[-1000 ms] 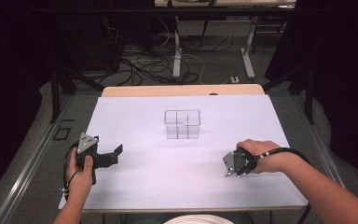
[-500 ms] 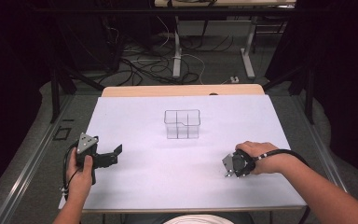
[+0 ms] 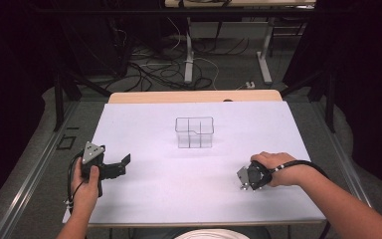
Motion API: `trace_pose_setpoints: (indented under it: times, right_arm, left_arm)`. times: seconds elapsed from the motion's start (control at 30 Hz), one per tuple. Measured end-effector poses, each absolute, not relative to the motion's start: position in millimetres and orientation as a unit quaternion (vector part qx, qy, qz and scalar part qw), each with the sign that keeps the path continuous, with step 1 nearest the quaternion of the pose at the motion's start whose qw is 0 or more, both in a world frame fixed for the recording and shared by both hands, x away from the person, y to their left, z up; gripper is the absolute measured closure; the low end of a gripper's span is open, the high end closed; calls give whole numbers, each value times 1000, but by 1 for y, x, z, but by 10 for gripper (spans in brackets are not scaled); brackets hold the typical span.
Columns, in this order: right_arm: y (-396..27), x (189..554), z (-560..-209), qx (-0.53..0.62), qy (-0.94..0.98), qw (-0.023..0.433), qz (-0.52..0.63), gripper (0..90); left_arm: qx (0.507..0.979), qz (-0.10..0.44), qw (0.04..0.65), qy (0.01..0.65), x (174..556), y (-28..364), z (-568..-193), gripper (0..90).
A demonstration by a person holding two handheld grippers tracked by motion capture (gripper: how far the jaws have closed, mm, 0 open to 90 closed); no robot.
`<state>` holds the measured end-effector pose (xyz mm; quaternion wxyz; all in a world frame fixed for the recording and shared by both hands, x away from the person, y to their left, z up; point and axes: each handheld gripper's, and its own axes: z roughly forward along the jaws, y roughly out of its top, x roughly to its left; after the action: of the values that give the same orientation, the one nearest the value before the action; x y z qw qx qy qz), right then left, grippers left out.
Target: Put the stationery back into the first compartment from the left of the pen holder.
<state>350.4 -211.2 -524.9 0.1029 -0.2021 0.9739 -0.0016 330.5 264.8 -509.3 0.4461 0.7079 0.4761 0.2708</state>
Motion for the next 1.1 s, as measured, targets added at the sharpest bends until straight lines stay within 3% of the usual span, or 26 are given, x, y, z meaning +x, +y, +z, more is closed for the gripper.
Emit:
trace_pose_setpoints:
  times: [0.67,1.1]
  right_arm:
    - [-208,348,-524,-204,973,111,-8,797]
    - [-203,345,-513,-196,963,186,0,798]
  left_arm:
    - [707,270,447,478,331,265,-509,3]
    - [707,270,446,478,331,265,-510,2]
